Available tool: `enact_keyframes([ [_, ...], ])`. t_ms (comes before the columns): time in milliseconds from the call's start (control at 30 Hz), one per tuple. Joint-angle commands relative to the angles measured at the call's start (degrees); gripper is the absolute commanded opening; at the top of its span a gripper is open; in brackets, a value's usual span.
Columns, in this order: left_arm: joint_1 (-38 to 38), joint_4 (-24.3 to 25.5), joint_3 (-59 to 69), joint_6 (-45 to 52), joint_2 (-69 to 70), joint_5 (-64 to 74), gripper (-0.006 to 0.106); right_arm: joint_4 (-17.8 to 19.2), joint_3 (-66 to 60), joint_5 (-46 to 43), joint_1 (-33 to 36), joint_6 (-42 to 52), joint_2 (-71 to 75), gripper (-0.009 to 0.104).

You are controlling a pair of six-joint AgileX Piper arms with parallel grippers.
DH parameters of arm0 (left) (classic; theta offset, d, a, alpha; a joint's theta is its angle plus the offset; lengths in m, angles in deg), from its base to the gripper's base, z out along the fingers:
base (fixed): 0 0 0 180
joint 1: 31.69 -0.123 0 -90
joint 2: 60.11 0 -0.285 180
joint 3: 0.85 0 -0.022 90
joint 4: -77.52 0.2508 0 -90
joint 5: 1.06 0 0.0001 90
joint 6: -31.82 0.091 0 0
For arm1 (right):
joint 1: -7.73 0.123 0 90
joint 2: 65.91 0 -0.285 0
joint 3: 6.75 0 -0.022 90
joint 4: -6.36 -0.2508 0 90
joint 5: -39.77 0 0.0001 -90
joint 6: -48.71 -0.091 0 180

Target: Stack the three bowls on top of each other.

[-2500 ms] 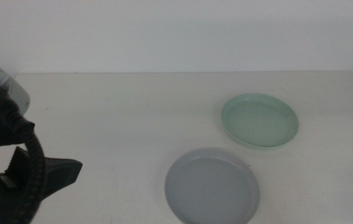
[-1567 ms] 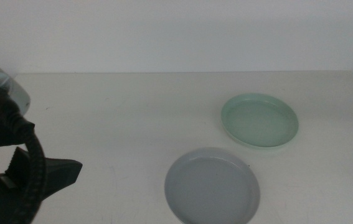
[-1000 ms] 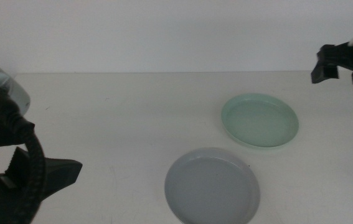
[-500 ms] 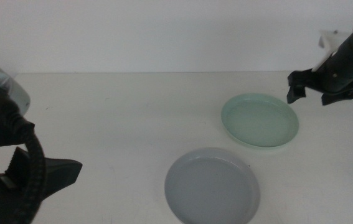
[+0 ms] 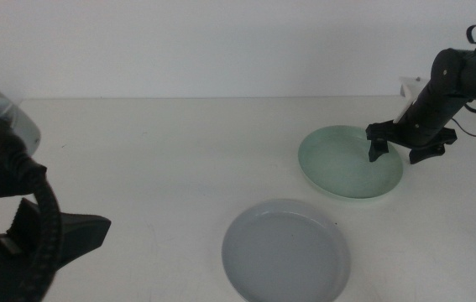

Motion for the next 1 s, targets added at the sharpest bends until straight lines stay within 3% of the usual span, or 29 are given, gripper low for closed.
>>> enact_keyframes([
  [0, 0.37, -0.32, -1.53, -0.27, 0.25, -3.60, 0.105, -0.45, 1.99, -1.24, -0.46, 0.24, 2.47, 0.061],
  [100, 0.37, -0.33, -1.53, -0.27, 0.25, -3.62, 0.105, -0.37, 2.02, -1.41, -0.46, 0.24, 1.97, 0.048],
  [333, 0.37, -0.33, -1.53, -0.27, 0.25, -3.62, 0.105, -0.02, 2.02, -1.32, -0.46, 0.24, 3.70, -0.001],
  [667, 0.37, -0.33, -1.53, -0.27, 0.25, -3.62, 0.105, -0.92, 1.49, 2.81, -0.39, 0.04, 17.50, -0.001],
  [967, 0.37, -0.33, -1.53, -0.27, 0.25, -3.62, 0.105, -12.58, -16.61, -1.93, 1.69, 6.40, 33.19, -0.001],
])
